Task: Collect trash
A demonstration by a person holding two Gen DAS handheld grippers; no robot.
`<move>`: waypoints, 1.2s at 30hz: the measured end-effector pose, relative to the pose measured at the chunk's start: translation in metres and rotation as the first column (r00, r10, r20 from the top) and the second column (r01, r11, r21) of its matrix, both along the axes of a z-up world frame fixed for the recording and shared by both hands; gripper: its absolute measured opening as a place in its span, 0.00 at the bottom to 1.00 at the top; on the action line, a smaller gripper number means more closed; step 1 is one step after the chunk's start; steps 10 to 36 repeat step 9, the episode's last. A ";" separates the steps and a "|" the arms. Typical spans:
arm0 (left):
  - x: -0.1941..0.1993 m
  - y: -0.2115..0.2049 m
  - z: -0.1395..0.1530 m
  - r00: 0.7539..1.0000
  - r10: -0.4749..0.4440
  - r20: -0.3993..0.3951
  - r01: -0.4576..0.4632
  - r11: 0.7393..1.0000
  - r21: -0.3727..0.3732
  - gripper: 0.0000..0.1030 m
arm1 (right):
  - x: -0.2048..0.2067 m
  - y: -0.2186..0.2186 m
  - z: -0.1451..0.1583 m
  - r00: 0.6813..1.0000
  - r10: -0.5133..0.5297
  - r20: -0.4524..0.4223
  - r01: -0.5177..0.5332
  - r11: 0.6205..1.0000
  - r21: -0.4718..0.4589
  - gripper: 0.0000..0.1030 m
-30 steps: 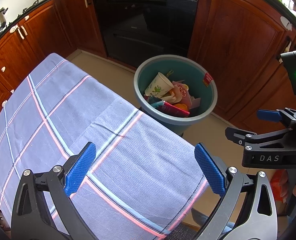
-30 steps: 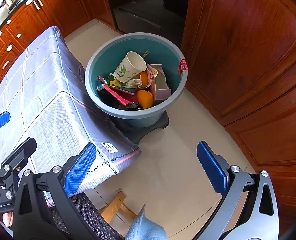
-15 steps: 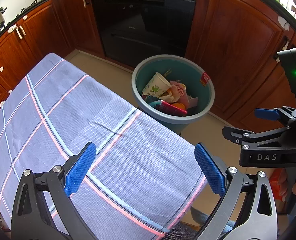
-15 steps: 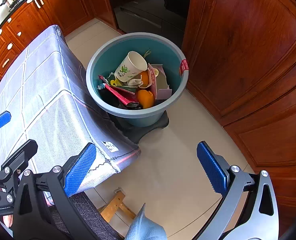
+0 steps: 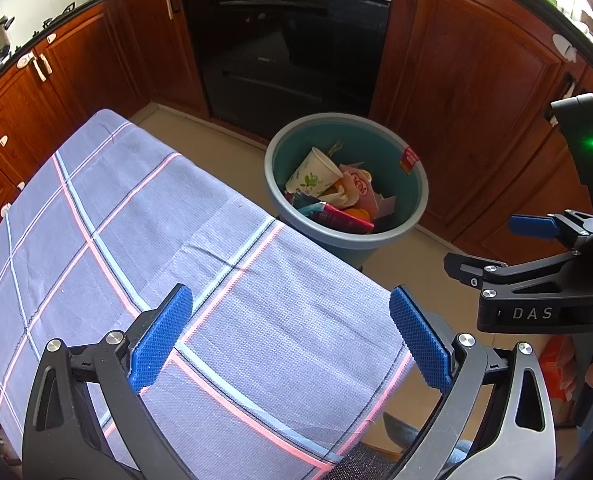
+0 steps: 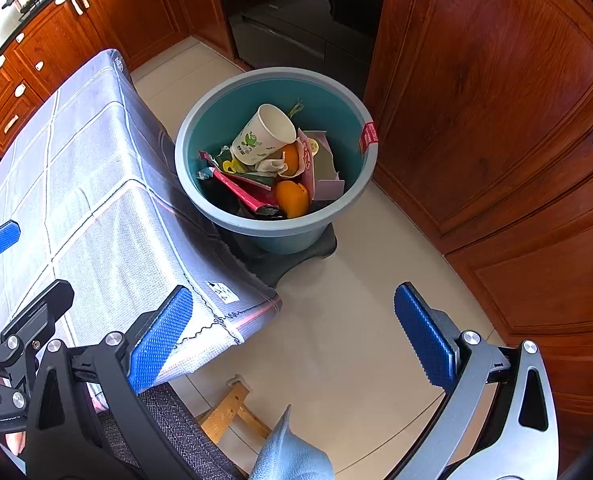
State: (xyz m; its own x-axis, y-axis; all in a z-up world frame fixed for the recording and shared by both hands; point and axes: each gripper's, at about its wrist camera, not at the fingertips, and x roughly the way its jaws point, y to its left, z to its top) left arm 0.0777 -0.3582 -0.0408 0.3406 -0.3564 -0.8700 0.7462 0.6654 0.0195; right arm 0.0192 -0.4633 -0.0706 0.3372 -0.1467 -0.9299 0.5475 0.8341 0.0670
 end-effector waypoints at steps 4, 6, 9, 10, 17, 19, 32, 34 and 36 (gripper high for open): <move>0.000 0.001 0.002 1.000 0.002 0.010 -0.002 1.000 0.003 0.96 | 0.000 0.002 0.001 1.000 0.000 -0.003 0.000 1.000 -0.004 0.94; 0.000 0.002 0.003 1.000 0.007 0.013 -0.007 1.000 0.004 0.96 | 0.000 0.003 0.002 1.000 0.001 -0.004 -0.001 1.000 -0.006 0.94; 0.002 0.004 0.002 1.000 0.014 0.006 -0.014 1.000 0.004 0.96 | 0.000 0.005 0.003 1.000 0.003 -0.004 -0.003 1.000 -0.010 0.94; 0.002 0.004 0.002 1.000 0.014 0.006 -0.014 1.000 0.004 0.96 | 0.000 0.005 0.003 1.000 0.003 -0.004 -0.003 1.000 -0.010 0.94; 0.002 0.004 0.002 1.000 0.014 0.006 -0.014 1.000 0.004 0.96 | 0.000 0.005 0.003 1.000 0.003 -0.004 -0.003 1.000 -0.010 0.94; 0.002 0.004 0.002 1.000 0.014 0.006 -0.014 1.000 0.004 0.96 | 0.000 0.005 0.003 1.000 0.003 -0.004 -0.003 1.000 -0.010 0.94; 0.002 0.004 0.002 1.000 0.014 0.006 -0.014 1.000 0.004 0.96 | 0.000 0.005 0.003 1.000 0.003 -0.004 -0.003 1.000 -0.010 0.94; 0.002 0.004 0.002 1.000 0.014 0.006 -0.014 1.000 0.004 0.96 | 0.000 0.005 0.003 1.000 0.003 -0.004 -0.003 1.000 -0.010 0.94; 0.002 0.004 0.002 1.000 0.014 0.006 -0.014 1.000 0.004 0.96 | 0.000 0.005 0.003 1.000 0.003 -0.004 -0.003 1.000 -0.010 0.94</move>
